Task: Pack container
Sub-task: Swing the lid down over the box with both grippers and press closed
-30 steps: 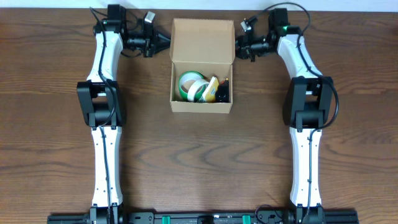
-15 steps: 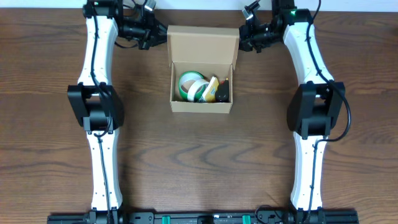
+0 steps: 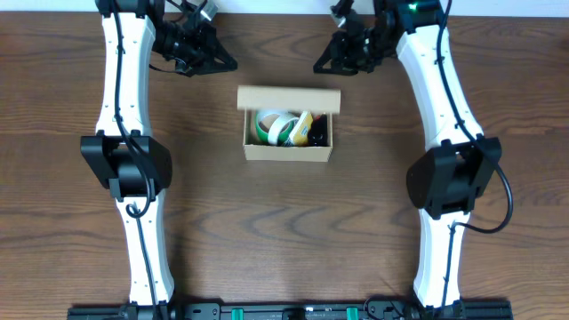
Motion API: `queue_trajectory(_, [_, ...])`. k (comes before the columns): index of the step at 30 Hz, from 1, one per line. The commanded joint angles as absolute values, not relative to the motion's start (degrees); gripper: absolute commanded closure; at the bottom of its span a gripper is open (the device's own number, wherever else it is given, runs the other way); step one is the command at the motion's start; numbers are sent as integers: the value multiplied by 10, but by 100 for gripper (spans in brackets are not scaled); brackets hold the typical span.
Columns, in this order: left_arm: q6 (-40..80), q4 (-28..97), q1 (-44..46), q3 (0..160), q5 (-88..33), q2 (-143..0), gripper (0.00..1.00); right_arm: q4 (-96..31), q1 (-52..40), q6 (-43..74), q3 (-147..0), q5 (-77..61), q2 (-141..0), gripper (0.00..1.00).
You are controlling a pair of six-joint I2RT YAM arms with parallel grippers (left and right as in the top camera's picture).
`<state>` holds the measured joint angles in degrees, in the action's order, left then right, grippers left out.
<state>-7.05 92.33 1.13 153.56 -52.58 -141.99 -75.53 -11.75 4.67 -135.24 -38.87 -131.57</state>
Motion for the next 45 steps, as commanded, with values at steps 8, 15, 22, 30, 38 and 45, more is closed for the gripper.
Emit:
queue_trajectory(8, [-75, 968, 76, 1538, -343, -1393, 94, -835, -174, 20, -1362, -236, -1287, 98])
queue_trajectory(15, [-66, 968, 98, 1537, -216, -1311, 94, -846, -220, 32, -1362, -104, -1223, 99])
queue_trajectory(22, [-55, 968, 102, 1476, -127, -1150, 94, -863, -258, 48, -1362, -43, -1166, 99])
queue_trajectory(30, [-59, 918, 154, 1279, -26, -983, 94, -889, -279, 57, -1360, -13, -1162, 98])
queue_trajectory(38, [-108, 753, 186, 1059, -58, -966, 94, -876, -279, 57, -1359, -13, -1175, 99])
queue_trajectory(45, [-108, 632, 186, 928, -96, -966, 94, -883, -277, 57, -1338, -15, -1216, 99])
